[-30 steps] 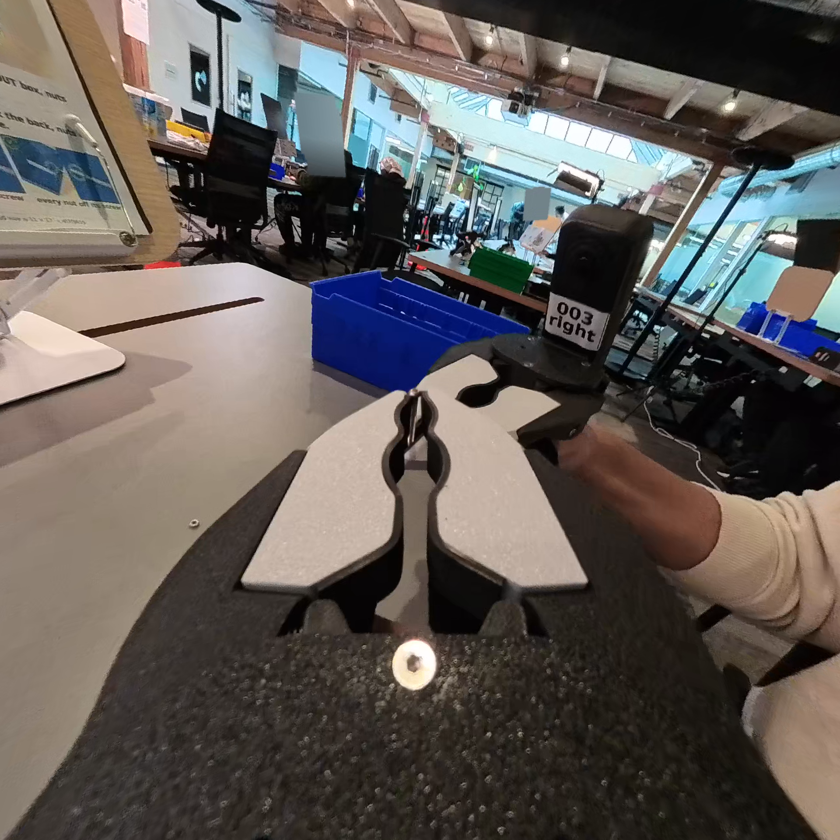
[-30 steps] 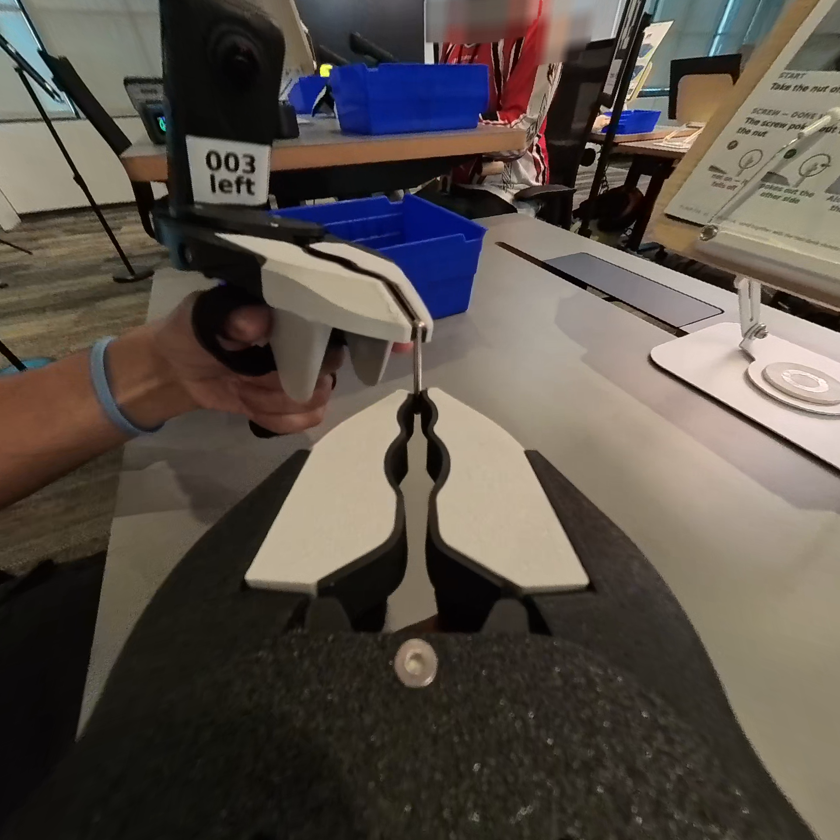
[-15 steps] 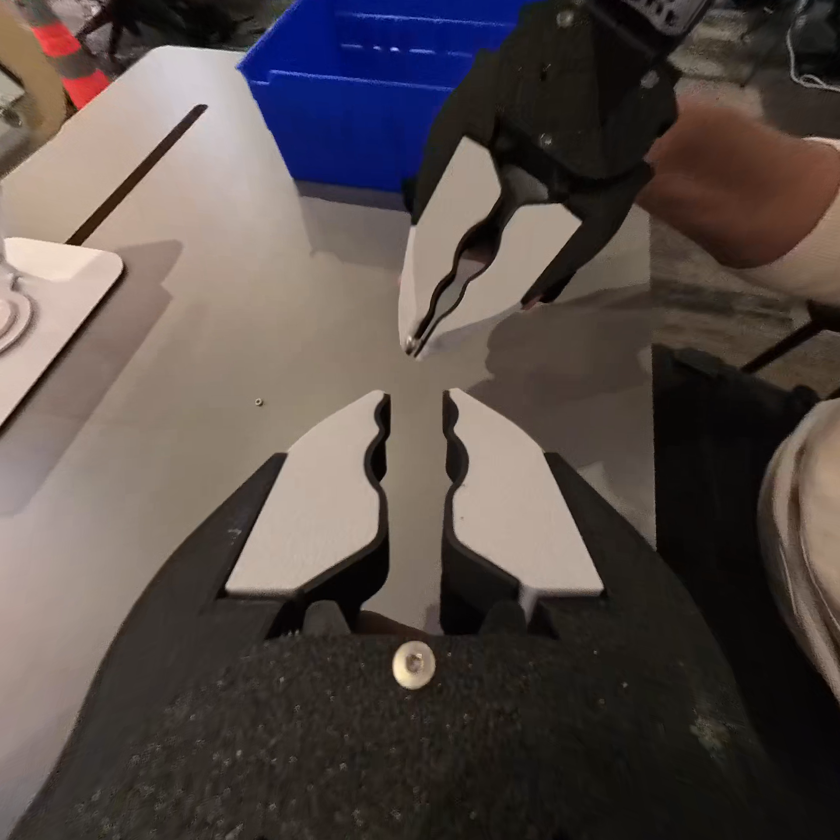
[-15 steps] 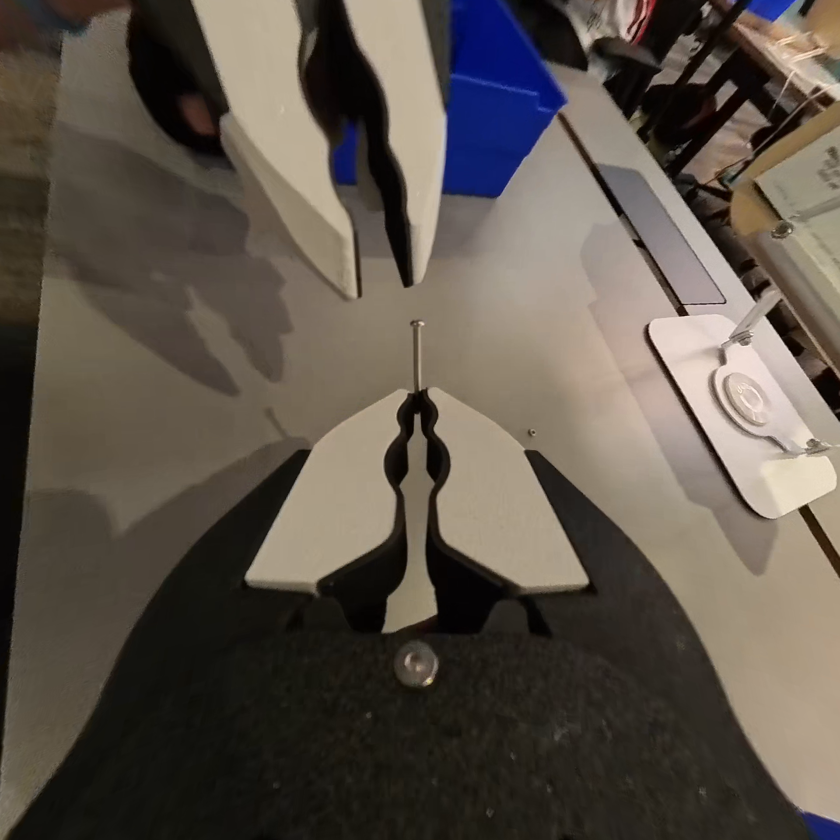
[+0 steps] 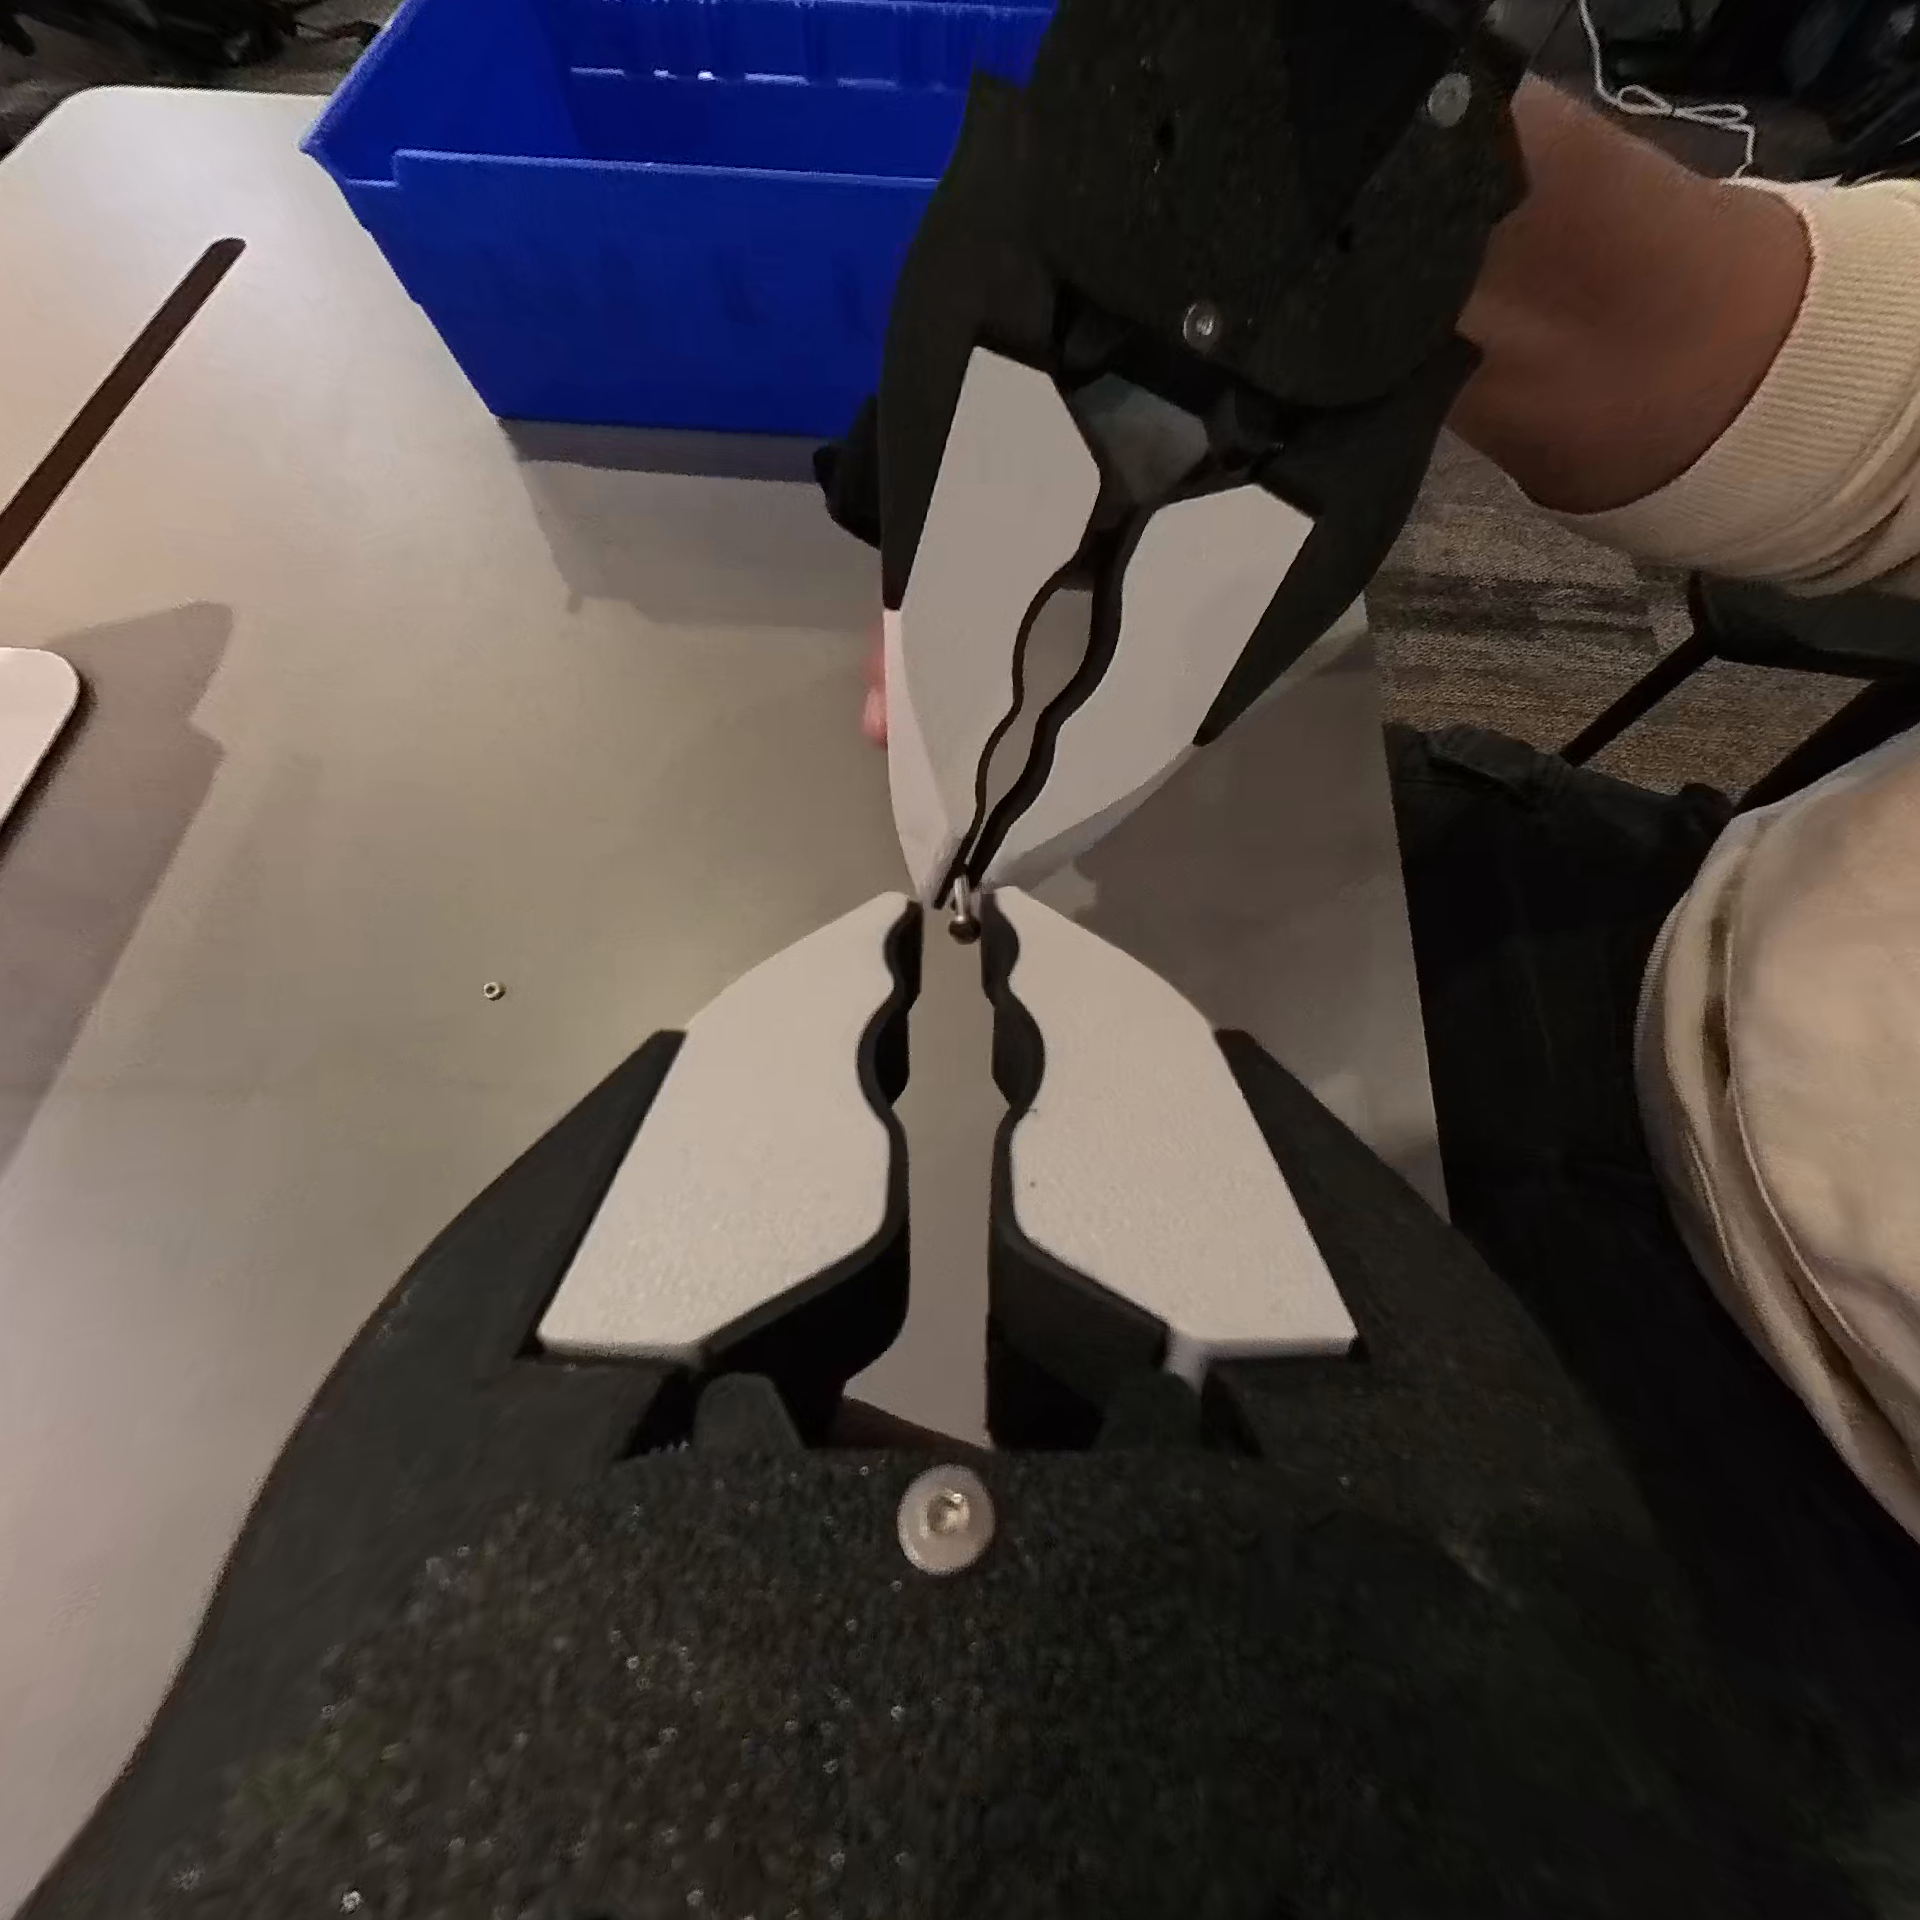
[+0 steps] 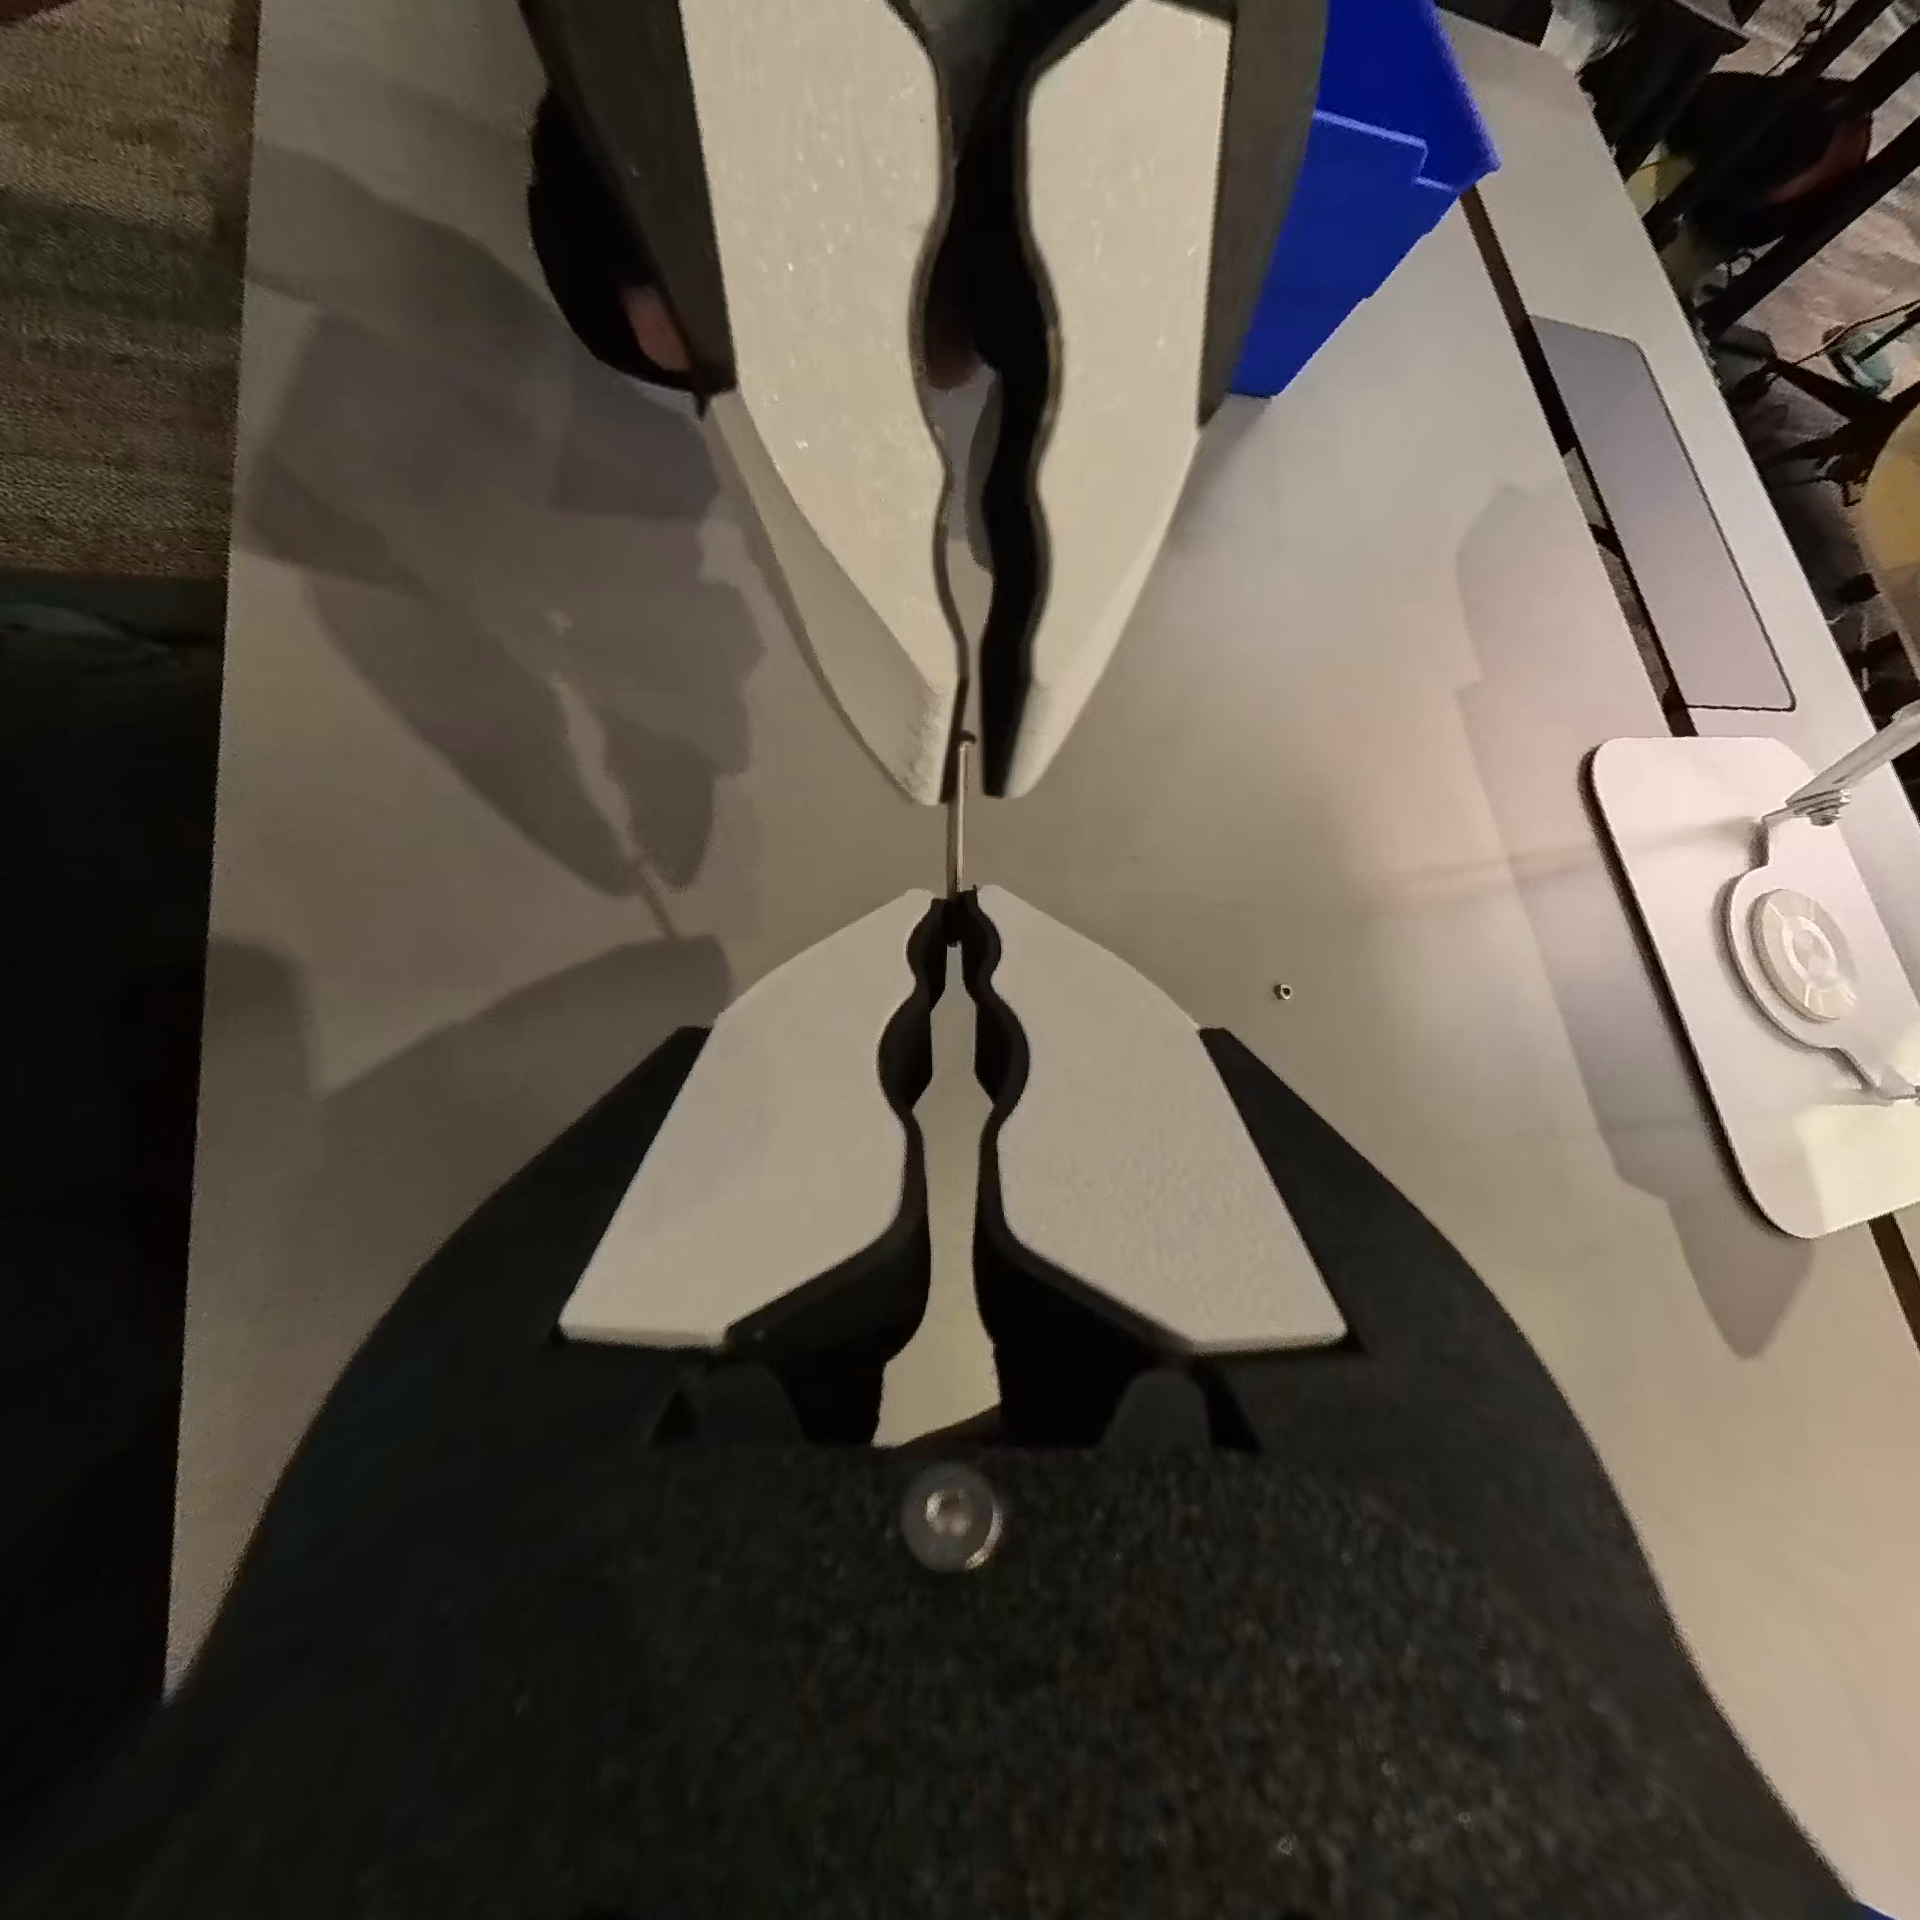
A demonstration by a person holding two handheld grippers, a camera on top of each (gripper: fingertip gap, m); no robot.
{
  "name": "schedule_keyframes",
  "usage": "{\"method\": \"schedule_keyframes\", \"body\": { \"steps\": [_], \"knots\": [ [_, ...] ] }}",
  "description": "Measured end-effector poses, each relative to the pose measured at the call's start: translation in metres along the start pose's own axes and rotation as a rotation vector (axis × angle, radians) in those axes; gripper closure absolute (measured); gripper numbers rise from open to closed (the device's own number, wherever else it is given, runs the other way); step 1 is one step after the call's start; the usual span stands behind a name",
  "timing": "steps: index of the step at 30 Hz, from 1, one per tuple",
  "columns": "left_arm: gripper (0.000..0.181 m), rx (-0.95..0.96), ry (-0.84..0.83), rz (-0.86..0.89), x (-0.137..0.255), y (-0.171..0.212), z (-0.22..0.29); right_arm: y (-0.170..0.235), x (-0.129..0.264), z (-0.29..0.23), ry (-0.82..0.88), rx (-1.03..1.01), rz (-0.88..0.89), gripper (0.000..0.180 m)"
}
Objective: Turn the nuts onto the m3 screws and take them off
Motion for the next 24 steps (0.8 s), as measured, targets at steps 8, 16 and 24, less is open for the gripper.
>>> {"method": "schedule_keyframes", "body": {
  "steps": [8, 16, 24],
  "knots": [
    [0.176, -0.008, -0.012, 0.03, 0.003, -0.001, 0.001, -0.006, 0.005, 0.005, 0.051, -0.028, 0.082, 0.177],
    [0.177, -0.019, -0.066, 0.392, 0.033, -0.031, 0.008, -0.015, 0.03, 0.022, 0.033, -0.547, 0.397, 0.167],
    [0.177, 0.004, -0.005, 0.641, 0.033, -0.04, 0.018, -0.039, 0.044, 0.017, -0.133, -0.952, 0.7, 0.173]
  ]
}}
Point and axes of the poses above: each gripper's, where its closed fingertips meet, x back along the fingers, y out of its underside, z = x × y across the jaws, the point moved 1 cm from there along x, back along the fingers, and after that the axes turned 15 degrees about y, right-handed, at the moved point
